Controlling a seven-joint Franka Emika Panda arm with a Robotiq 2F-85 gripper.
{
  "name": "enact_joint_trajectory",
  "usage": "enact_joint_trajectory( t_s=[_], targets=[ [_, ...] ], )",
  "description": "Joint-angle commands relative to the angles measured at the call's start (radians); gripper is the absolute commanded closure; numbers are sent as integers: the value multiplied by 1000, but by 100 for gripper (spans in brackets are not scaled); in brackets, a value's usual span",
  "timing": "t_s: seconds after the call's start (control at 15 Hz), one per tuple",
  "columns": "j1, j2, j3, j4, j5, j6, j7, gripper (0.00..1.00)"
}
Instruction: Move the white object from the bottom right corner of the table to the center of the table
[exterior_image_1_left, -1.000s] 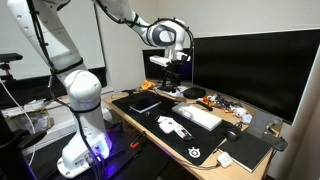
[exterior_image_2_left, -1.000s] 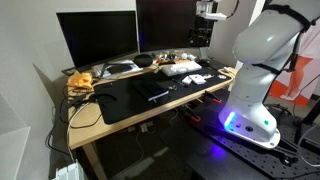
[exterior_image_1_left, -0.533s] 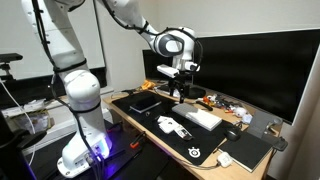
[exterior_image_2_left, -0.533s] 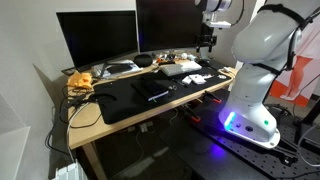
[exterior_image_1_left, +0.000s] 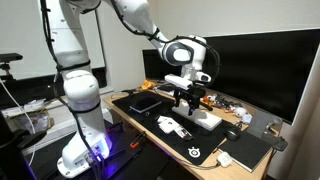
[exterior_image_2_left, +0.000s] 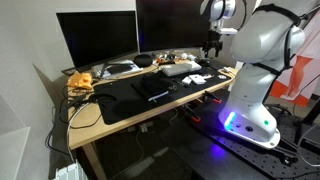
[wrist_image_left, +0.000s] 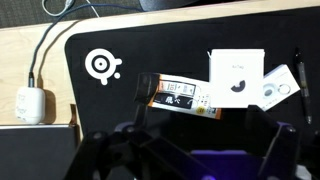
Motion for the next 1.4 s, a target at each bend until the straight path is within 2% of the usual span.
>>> enact_joint_trajectory(
  t_s=[0.0,0.07,0.73,1.0,1.33],
  targets=[
    [-22,29,8,10,-53,25,-108,0],
    [-23,20,12,6,-26,5,-61,0],
    [-27,54,13,17,-31,18,-101,0],
    [-60,110,-6,63,2,-12,-137,0],
    [-126,162,-22,78,-16,25,-207,0]
  ],
)
